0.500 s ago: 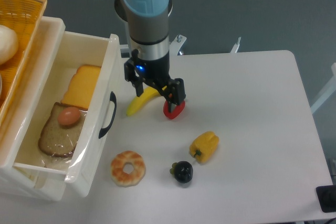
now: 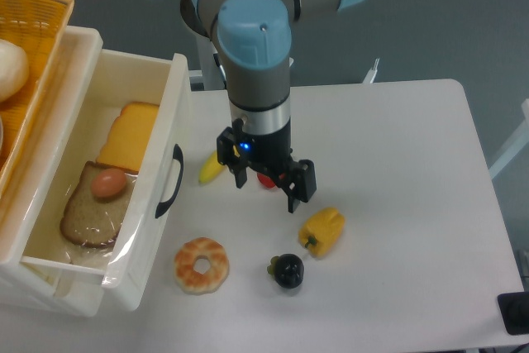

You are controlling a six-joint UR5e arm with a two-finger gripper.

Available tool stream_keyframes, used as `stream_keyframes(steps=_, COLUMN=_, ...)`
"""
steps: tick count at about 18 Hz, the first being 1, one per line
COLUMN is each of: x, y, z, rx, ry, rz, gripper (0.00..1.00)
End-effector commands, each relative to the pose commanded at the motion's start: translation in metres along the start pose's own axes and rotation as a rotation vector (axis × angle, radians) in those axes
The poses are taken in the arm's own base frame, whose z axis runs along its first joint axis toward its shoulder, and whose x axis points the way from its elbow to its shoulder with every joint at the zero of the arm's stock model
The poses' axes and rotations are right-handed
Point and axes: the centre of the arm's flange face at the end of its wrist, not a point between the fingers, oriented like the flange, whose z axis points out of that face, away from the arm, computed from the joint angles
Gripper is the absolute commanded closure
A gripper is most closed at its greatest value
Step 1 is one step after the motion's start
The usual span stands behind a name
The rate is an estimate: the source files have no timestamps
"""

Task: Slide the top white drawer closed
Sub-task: 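Raise the gripper and move it toward the open white drawer's front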

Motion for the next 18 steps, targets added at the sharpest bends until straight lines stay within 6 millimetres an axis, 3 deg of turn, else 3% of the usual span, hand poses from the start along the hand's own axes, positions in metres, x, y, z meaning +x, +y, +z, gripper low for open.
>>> stream_keyframes(steps=4, x=0.002, y=0.013, z=0.023, rx=-0.047, ry=0.017, rz=-0.029, gripper=0.0)
stream_keyframes(steps=7, x=0.0, y=0.024, z=0.029, rx=-0.087, ry=0.005, rz=-0.073, gripper=0.0)
stream_keyframes(steps=10, x=0.011, y=0.032, z=0.04, rx=-0.109, ry=0.024, rz=-0.12, gripper=0.0)
stream_keyframes(steps=15, x=0.019, y=0.025, z=0.055, rx=-0.123, ry=0.035, rz=-0.316, gripper=0.0)
stream_keyframes(steps=18, x=0.03, y=0.016, z=0.061, rx=-0.128, ry=0.049, rz=-0.327, gripper=0.0)
